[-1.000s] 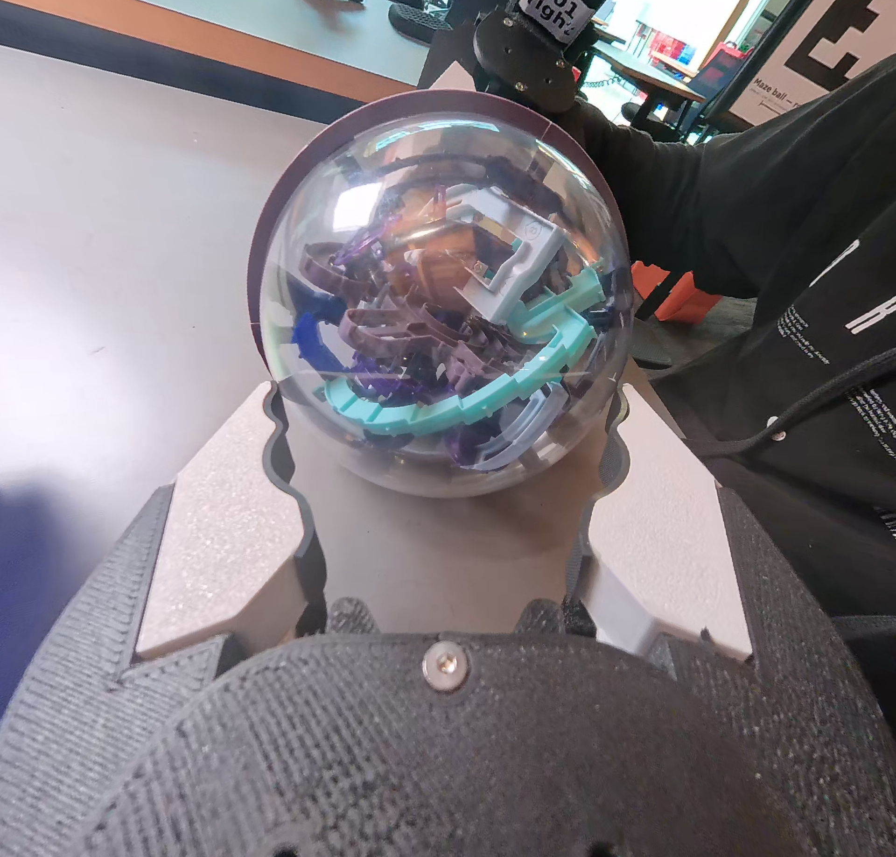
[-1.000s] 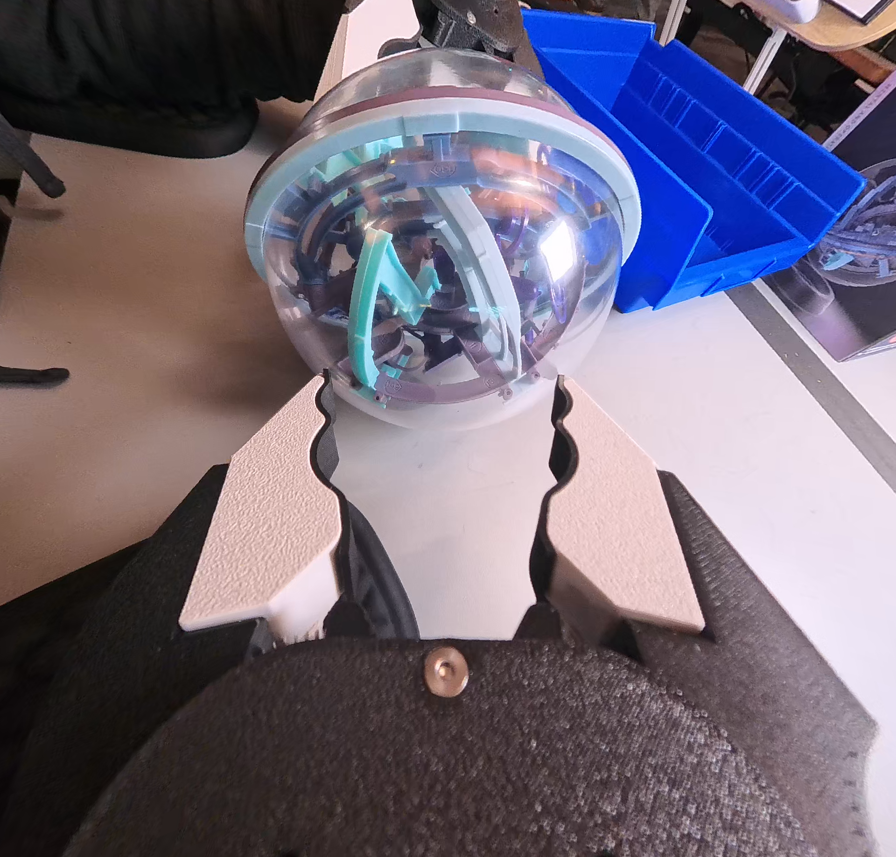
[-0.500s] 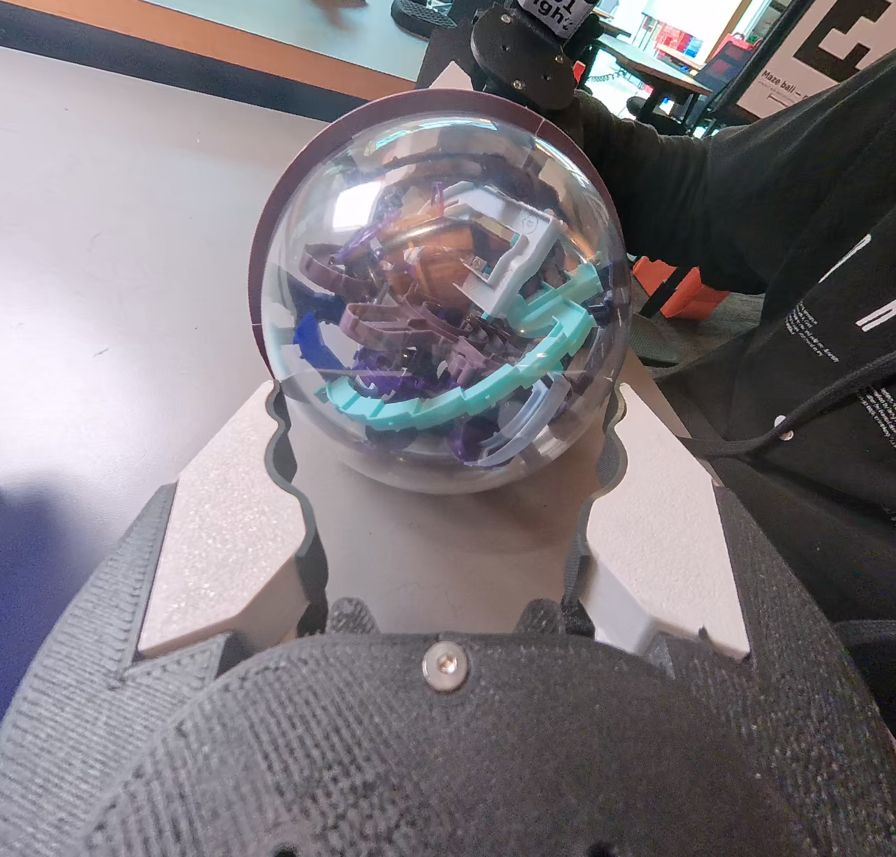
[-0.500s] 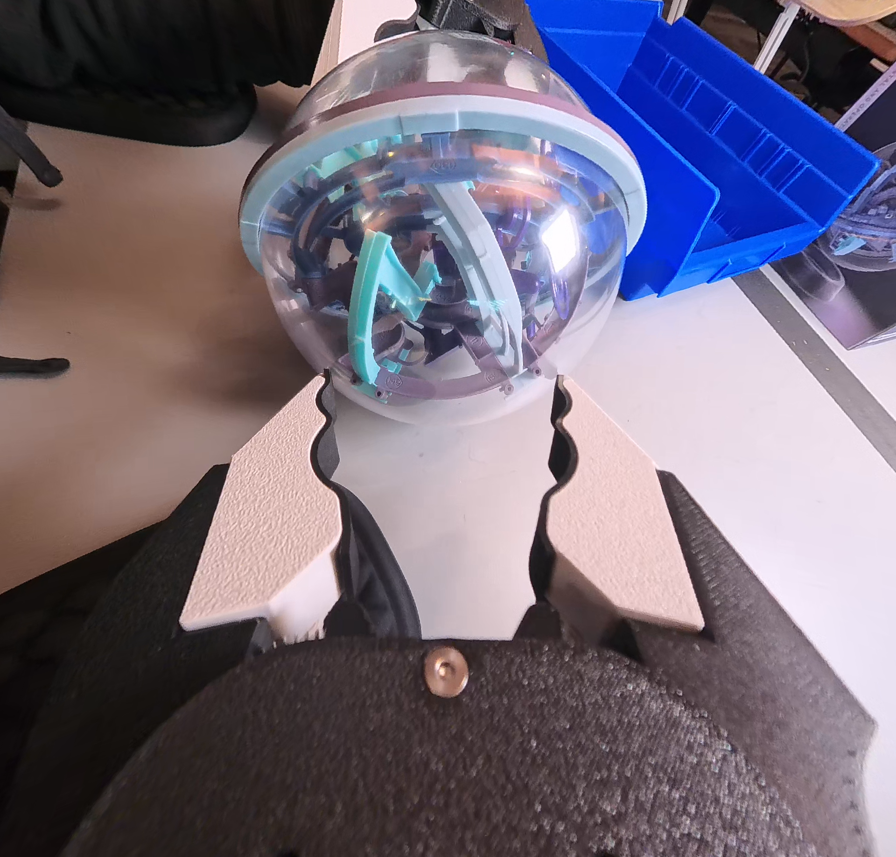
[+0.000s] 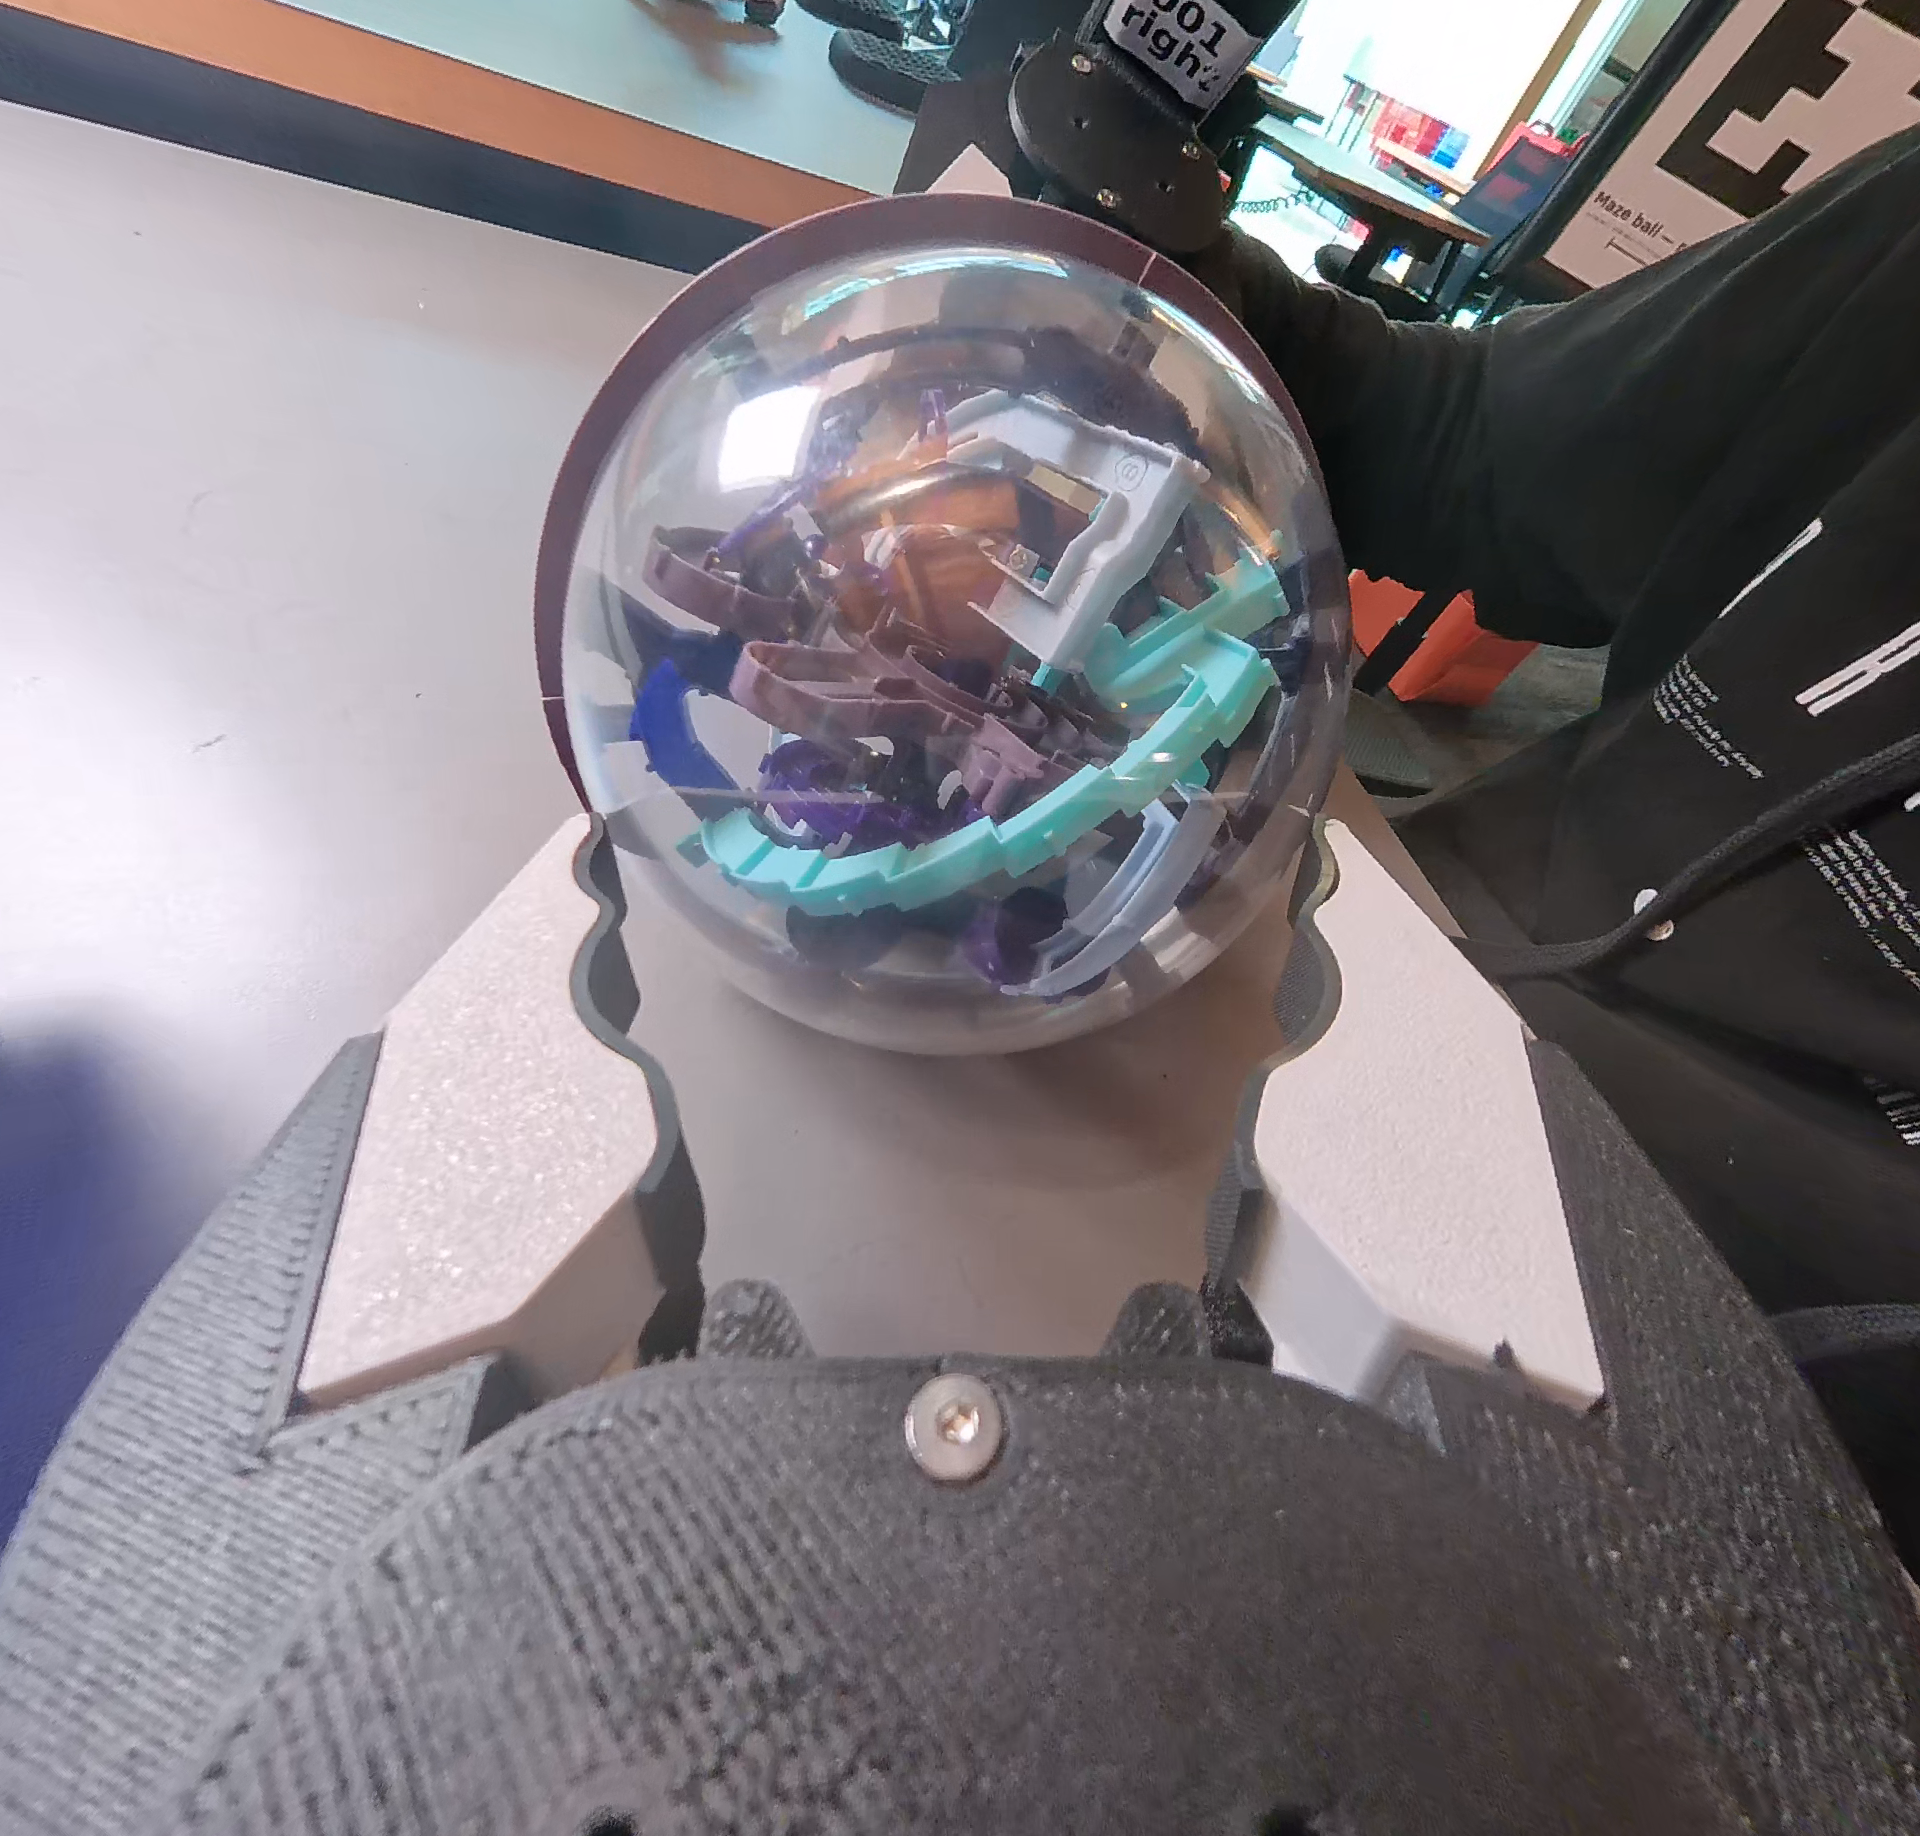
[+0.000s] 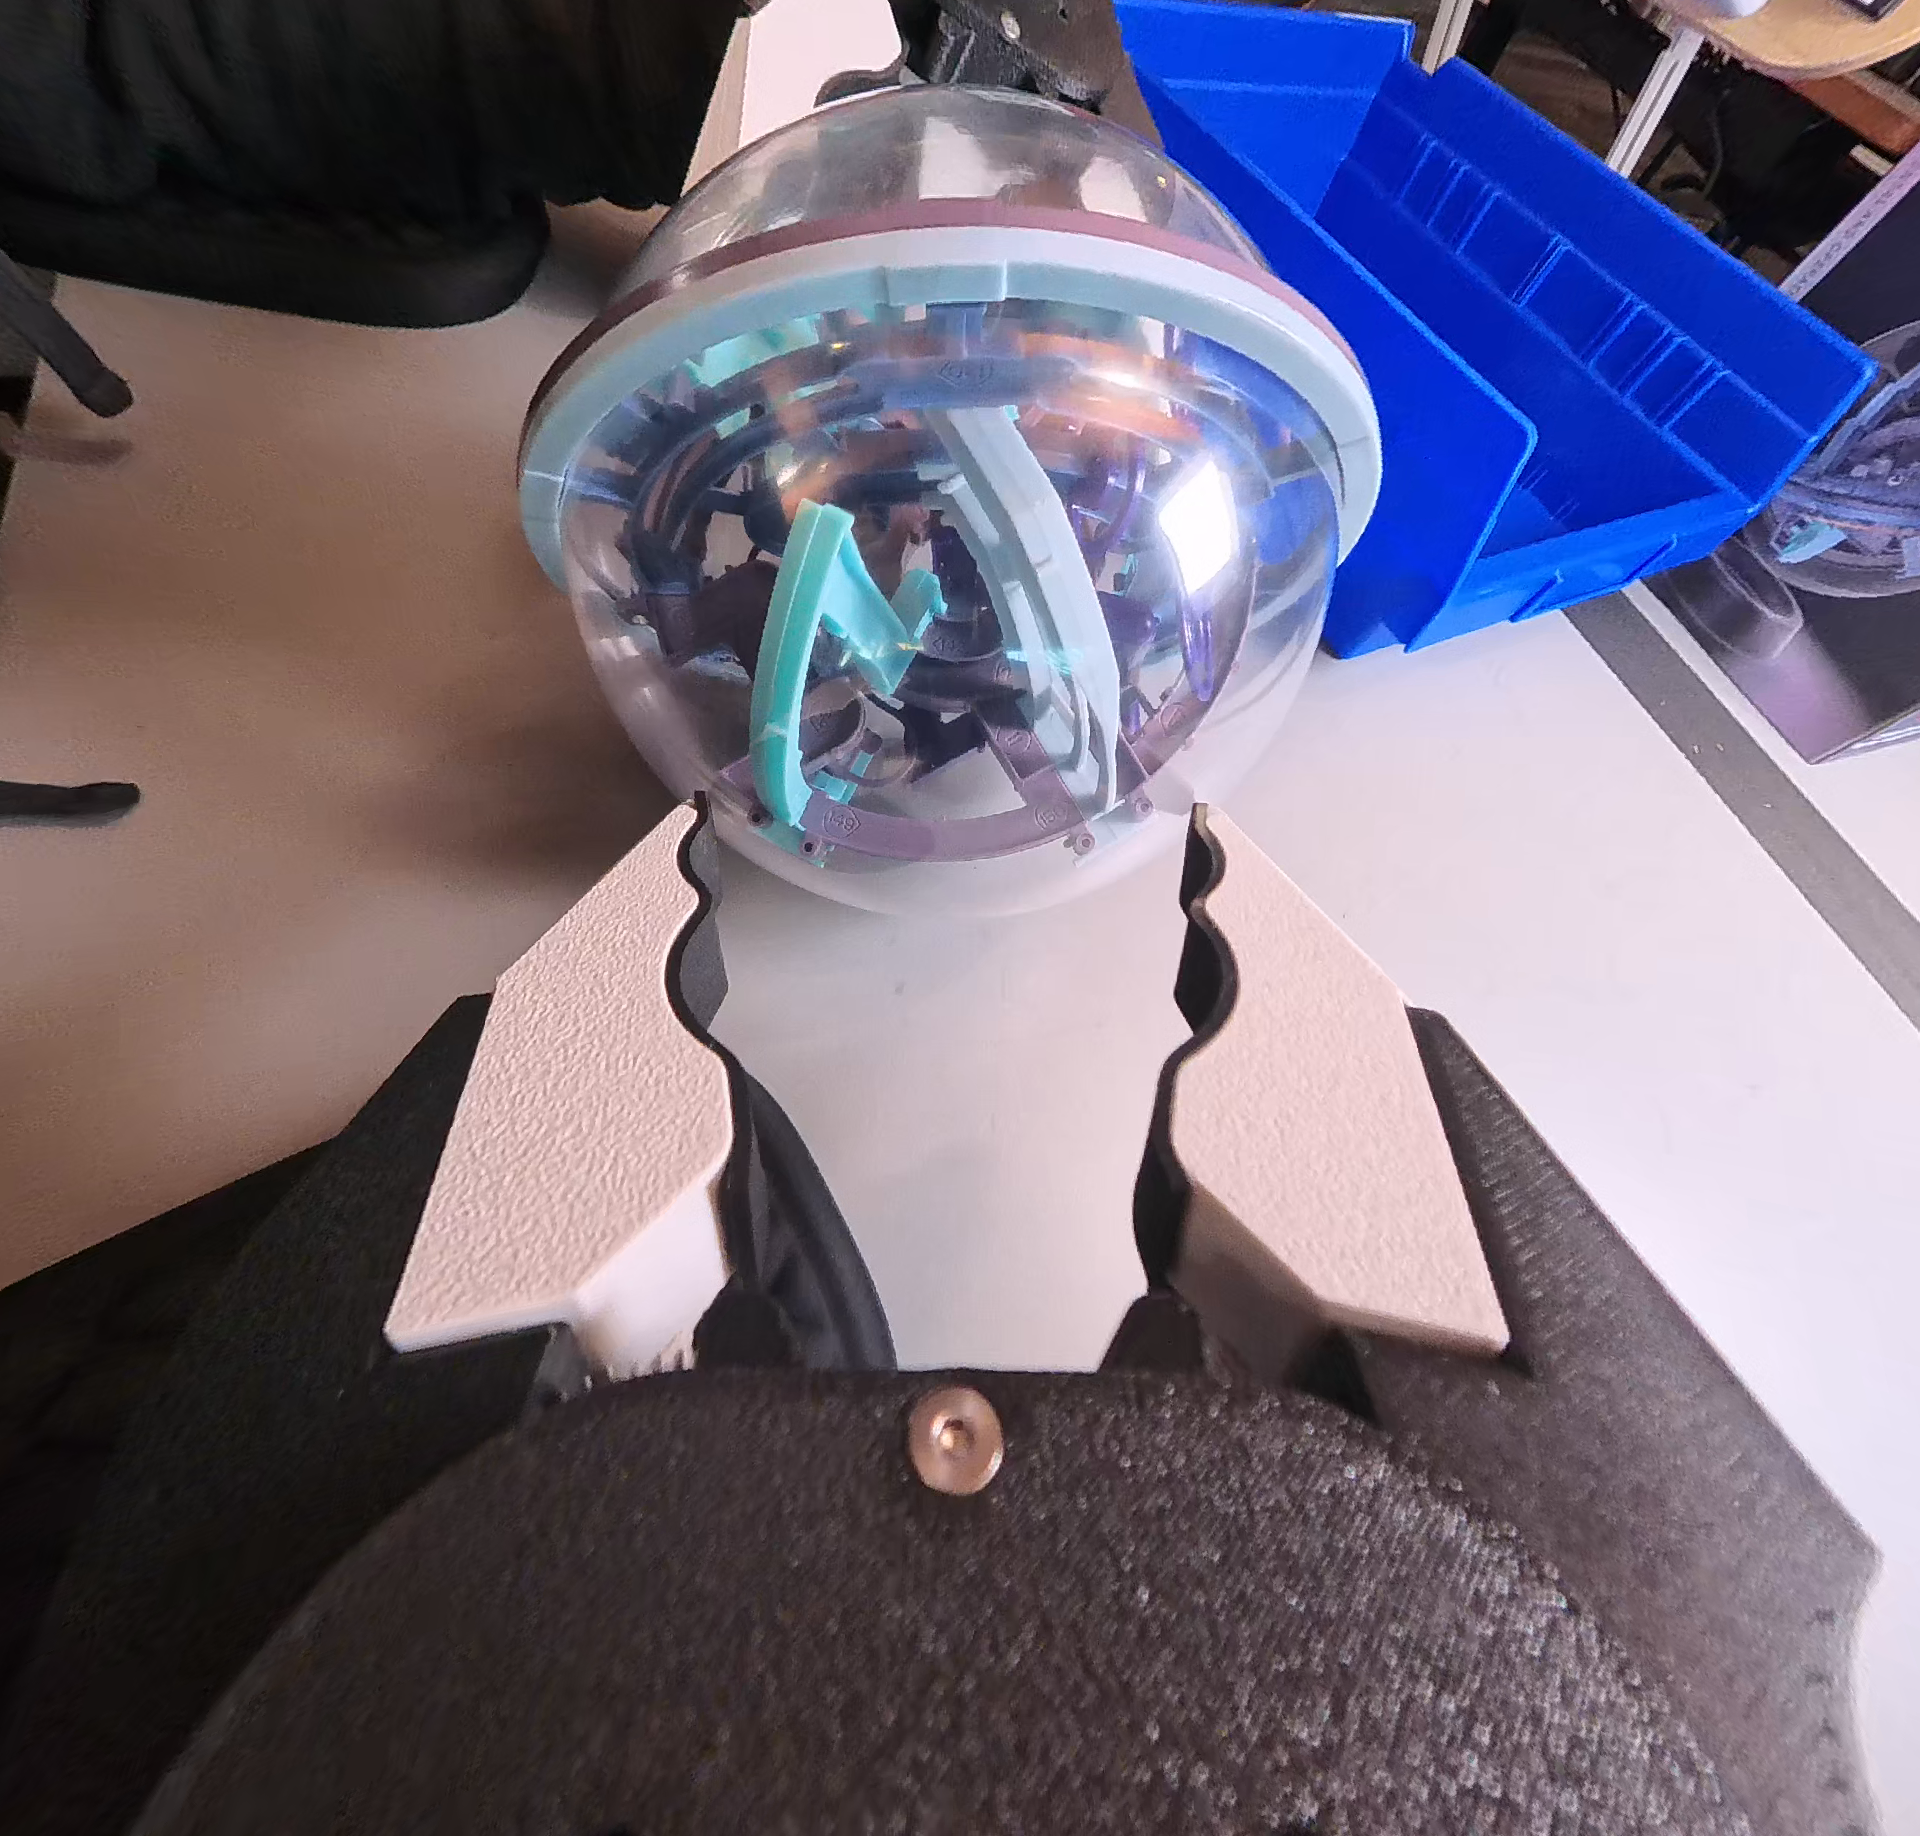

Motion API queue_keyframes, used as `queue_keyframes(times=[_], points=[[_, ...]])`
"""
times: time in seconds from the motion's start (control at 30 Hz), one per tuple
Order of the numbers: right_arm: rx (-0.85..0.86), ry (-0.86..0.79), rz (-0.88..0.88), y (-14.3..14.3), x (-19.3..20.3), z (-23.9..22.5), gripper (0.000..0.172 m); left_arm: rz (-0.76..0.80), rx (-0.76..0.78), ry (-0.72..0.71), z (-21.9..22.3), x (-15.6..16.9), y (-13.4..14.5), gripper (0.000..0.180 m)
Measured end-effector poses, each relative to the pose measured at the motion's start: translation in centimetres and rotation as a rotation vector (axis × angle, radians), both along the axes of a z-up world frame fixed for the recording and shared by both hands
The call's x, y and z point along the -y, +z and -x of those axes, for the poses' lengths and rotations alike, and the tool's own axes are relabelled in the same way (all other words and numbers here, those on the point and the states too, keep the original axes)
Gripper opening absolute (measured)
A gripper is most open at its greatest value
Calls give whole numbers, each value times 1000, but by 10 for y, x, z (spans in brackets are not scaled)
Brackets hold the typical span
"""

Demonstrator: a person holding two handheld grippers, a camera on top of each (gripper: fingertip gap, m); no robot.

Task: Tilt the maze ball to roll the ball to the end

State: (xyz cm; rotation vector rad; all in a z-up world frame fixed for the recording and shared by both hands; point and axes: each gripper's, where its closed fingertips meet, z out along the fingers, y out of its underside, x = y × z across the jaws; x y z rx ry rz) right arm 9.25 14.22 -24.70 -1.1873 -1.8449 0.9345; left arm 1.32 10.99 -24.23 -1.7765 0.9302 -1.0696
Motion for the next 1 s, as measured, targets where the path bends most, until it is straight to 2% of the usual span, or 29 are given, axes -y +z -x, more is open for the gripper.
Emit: queue_keyframes(times=[1.0], points=[[-2, -32, 10, -4, -3, 0, 85, 16, 0, 17, 3, -2, -1, 124]])
